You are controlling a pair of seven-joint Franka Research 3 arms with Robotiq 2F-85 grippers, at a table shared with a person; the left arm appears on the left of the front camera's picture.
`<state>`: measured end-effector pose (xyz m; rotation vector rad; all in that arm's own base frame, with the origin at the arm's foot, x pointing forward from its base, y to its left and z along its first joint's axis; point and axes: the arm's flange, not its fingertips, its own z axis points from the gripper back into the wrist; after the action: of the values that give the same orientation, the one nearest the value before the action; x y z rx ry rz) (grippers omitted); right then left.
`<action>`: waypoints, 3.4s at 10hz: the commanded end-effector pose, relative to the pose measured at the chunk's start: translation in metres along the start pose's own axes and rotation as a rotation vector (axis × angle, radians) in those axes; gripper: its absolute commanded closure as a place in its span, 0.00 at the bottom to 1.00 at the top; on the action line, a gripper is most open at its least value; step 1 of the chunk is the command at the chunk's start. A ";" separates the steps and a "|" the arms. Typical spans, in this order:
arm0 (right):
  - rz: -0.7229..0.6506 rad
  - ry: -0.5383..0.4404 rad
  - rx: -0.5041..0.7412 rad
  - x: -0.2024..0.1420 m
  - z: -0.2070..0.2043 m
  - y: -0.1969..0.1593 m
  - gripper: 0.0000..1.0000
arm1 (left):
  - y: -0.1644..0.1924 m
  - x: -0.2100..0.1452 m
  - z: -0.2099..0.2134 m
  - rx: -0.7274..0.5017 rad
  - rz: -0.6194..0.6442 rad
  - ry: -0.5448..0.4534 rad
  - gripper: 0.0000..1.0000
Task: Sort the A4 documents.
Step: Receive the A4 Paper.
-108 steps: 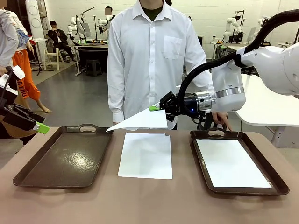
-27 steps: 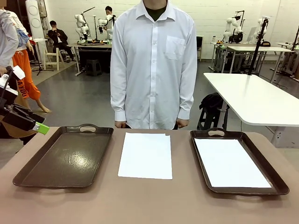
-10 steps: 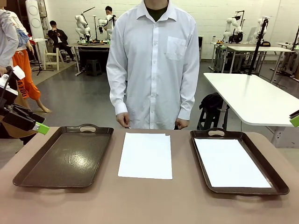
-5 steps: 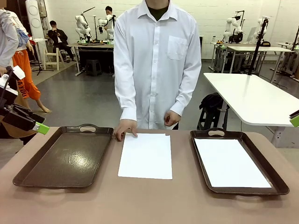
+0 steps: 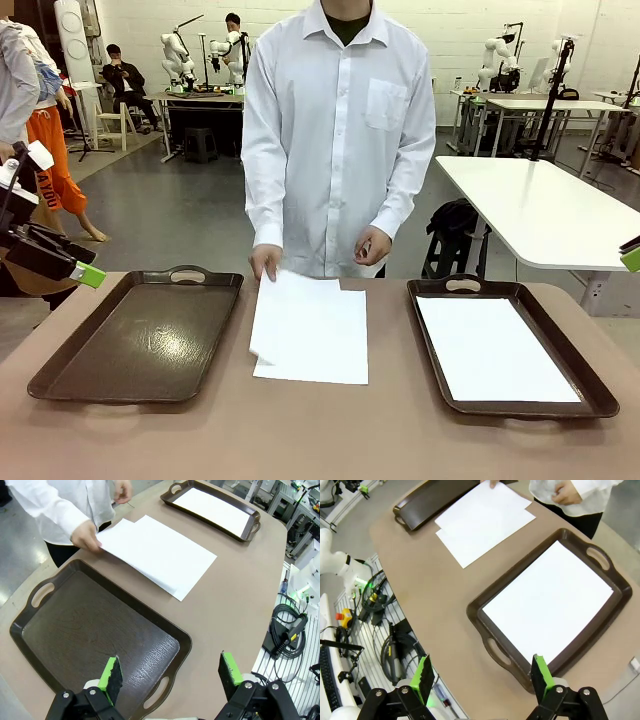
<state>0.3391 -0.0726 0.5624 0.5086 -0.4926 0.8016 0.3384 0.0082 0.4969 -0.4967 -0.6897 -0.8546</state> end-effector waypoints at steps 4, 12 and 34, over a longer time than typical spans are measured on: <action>0.003 0.003 0.007 0.001 -0.003 0.000 0.00 | 0.002 -0.001 0.000 -0.008 -0.014 -0.018 0.00; 0.003 0.003 0.007 0.001 -0.003 0.000 0.00 | 0.002 -0.001 0.000 -0.008 -0.014 -0.018 0.00; -0.200 -0.045 0.526 0.081 -0.144 -0.041 0.00 | 0.002 -0.001 0.000 -0.008 -0.014 -0.018 0.00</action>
<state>0.4277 0.0305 0.4879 0.9846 -0.3088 0.7575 0.3383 0.0080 0.4972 -0.4964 -0.6896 -0.8554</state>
